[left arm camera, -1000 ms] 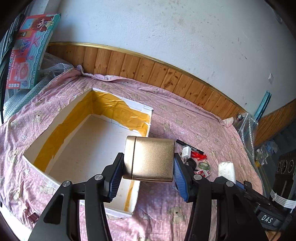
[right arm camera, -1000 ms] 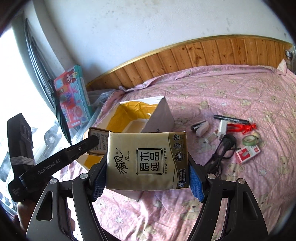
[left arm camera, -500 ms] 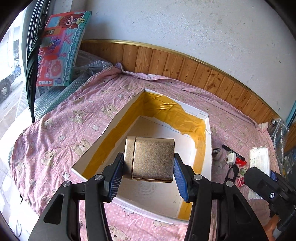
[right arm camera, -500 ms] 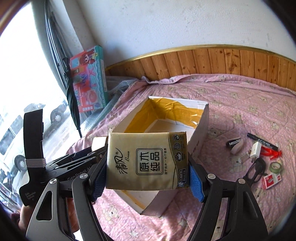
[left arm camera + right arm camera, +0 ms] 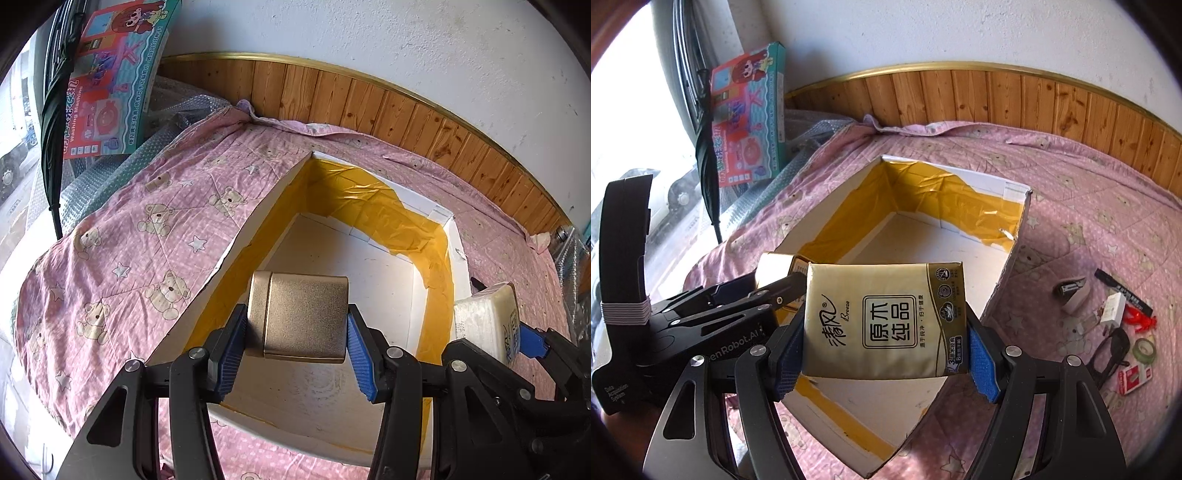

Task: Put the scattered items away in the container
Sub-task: 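Carry the gold box and tissue pack in both tools over the white box, then open the left tool to drop the gold box into the white box, then open the right tool to drop the tissue pack into the white box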

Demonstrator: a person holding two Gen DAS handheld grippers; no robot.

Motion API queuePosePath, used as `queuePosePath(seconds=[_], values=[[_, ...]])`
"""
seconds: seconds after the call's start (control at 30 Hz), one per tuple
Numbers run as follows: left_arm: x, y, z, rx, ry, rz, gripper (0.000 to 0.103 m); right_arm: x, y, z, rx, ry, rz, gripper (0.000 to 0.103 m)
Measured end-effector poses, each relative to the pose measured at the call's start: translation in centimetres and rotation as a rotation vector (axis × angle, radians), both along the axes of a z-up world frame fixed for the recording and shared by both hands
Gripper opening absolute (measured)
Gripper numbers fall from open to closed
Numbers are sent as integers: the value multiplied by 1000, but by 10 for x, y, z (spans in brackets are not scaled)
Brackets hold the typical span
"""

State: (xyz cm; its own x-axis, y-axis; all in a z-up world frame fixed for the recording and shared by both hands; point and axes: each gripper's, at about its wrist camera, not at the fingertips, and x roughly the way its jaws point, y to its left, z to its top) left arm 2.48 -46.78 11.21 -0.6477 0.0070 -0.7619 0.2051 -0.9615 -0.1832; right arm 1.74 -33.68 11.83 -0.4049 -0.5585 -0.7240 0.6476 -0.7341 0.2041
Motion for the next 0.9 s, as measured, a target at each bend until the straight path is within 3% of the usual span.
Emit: queuePosePath(seconds=[0.3,0.37,0.43,0.57,0.63,0.83,0.9], values=[[-11,-10,-9,15,-17,-4,53,-10,-4,-7,47,33,-26,78],[-10,-15,-7,23,-6,0,57,-11,1,-7,45,29,-44,78],[-6,-20,0,11,20,4,68,-11,8,-5,31,25,-60,78],[3,-35,10,-80,79,56,79,-11,8,-10,62,25,-72,78],[0,-42,2,-111,50,64,79,-11,1,-18,84,1,-40,78],[0,-47,-33,-111,-49,51,79,-7,3,-18,66,2,-45,79],[2,-50,-44,-106,-78,62,79,-9,1,-22,101,3,-41,79]])
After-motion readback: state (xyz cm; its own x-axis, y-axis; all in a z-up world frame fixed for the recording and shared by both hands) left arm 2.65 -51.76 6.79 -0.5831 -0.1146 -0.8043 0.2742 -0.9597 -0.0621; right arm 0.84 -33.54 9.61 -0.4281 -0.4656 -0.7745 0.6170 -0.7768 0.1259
